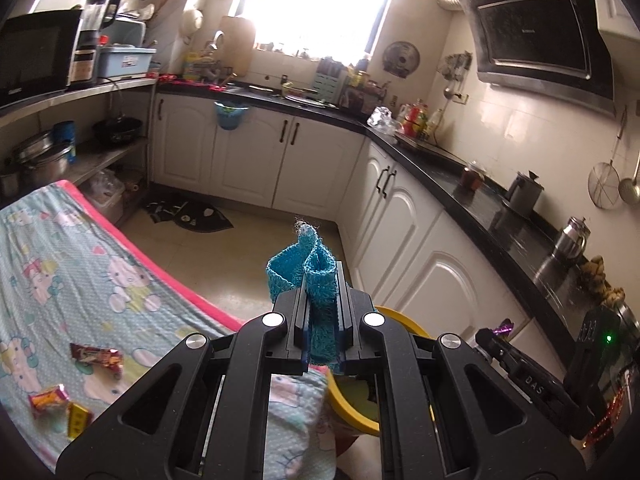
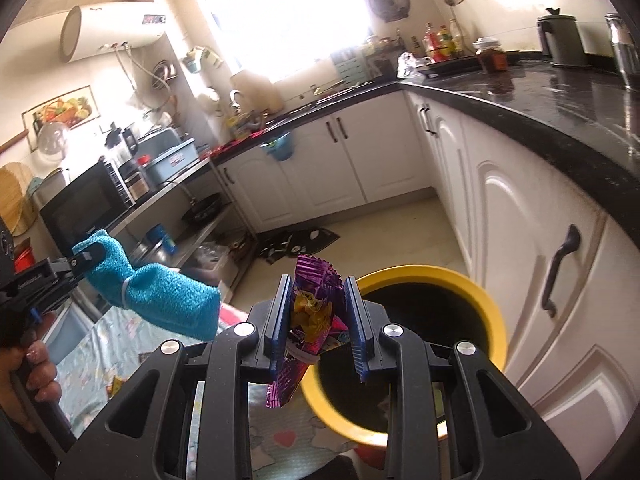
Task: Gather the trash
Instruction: 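Carry the blue towel and purple wrapper over the yellow bin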
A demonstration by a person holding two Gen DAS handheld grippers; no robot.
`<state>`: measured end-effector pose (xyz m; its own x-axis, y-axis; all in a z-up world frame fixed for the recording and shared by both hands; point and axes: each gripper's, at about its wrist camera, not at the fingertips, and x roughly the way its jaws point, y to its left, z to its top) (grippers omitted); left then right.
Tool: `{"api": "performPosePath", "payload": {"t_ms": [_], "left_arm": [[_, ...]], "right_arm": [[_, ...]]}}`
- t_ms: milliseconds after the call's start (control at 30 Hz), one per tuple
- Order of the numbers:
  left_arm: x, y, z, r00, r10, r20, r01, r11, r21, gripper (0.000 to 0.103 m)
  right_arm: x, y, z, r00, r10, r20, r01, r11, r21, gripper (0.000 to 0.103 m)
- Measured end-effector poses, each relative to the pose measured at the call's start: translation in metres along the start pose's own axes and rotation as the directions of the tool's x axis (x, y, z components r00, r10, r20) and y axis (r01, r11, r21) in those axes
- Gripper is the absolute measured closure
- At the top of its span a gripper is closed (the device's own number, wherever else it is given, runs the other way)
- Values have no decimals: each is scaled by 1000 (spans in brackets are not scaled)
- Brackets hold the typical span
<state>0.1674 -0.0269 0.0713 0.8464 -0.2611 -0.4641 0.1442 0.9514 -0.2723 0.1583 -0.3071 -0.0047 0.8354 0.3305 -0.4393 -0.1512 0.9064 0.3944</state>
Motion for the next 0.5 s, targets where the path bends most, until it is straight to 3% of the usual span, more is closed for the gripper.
{"api": "performPosePath", "payload": {"t_ms": [500], "left_arm": [[72,-47,-31,993,-47,-107,53,998,46,98]], "right_arm": [[26,-44,-19,988,-150,-21,151,988,33,77]]}}
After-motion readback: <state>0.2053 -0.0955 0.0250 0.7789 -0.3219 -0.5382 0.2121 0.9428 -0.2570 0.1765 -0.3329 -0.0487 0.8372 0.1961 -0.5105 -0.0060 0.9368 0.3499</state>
